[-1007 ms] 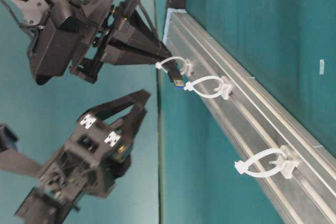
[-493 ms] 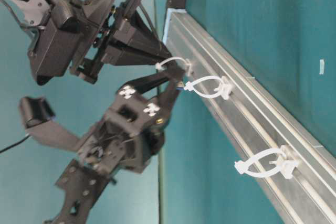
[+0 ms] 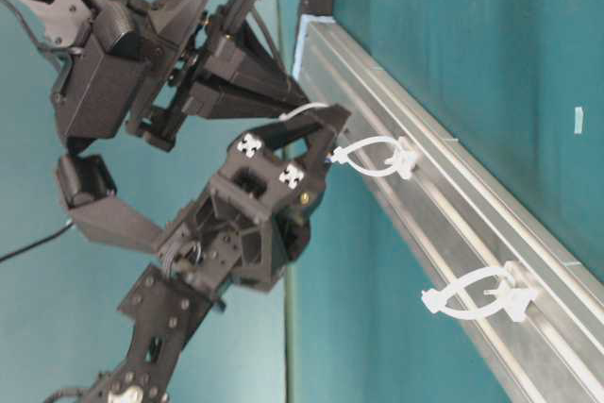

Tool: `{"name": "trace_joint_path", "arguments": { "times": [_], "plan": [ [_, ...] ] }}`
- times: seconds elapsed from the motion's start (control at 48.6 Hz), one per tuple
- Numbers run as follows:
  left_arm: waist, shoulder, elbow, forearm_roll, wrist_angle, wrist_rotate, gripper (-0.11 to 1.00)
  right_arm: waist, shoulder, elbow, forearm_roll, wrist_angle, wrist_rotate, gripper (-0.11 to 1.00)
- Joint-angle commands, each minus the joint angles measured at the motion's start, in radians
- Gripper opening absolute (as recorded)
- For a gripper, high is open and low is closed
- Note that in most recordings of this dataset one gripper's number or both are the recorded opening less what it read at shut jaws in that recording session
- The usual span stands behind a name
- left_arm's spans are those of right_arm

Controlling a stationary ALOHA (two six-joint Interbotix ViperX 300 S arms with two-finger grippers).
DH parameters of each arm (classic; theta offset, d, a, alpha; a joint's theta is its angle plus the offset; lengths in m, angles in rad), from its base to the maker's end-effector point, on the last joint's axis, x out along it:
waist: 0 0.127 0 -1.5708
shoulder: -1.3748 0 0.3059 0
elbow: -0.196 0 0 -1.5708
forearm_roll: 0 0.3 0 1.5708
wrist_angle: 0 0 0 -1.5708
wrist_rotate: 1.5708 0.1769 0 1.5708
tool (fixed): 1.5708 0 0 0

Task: Pass the USB cable through three rings with both arms.
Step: 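Bring the left gripper to the plug beyond the first loop, then grasp the plug with the left gripper and release the right gripper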

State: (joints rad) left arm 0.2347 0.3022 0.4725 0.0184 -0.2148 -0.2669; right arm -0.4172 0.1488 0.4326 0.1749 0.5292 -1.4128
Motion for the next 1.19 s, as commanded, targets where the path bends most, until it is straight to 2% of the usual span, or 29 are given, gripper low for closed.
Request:
{"name": "trace_joint_path", "arguments": {
  "times": [0.0, 0.103, 0.164, 0.329, 0.391, 0.432, 1.09, 1.172],
  "plan": [
    [0.000, 0.003, -0.035, 0.002, -0.005, 0.000, 0.81, 0.005, 0.003, -0.005, 0.005, -0.006, -0.003, 0.07],
    [0.000, 0.008, -0.046, 0.000, 0.006, 0.000, 0.77, 0.005, 0.003, -0.005, 0.005, -0.005, -0.003, 0.07],
    [0.000, 0.008, -0.046, 0.002, 0.023, -0.002, 0.68, 0.005, 0.003, -0.005, 0.003, -0.005, -0.003, 0.07],
    [-0.002, 0.005, -0.032, 0.002, 0.061, -0.002, 0.27, 0.008, 0.003, -0.003, 0.005, -0.005, -0.002, 0.07],
    [-0.002, 0.003, -0.025, 0.002, 0.063, -0.002, 0.15, 0.009, 0.003, -0.005, 0.005, -0.005, -0.002, 0.07],
    [-0.002, 0.002, -0.023, 0.002, 0.063, -0.002, 0.11, 0.009, 0.003, -0.003, 0.005, -0.005, 0.000, 0.07],
    [-0.002, 0.002, -0.029, 0.002, 0.058, -0.003, 0.11, 0.008, 0.003, -0.002, 0.005, -0.002, 0.032, 0.08],
    [0.000, 0.002, -0.029, 0.002, 0.058, -0.006, 0.11, 0.008, 0.003, -0.002, 0.005, -0.002, 0.043, 0.14]
  ]
}}
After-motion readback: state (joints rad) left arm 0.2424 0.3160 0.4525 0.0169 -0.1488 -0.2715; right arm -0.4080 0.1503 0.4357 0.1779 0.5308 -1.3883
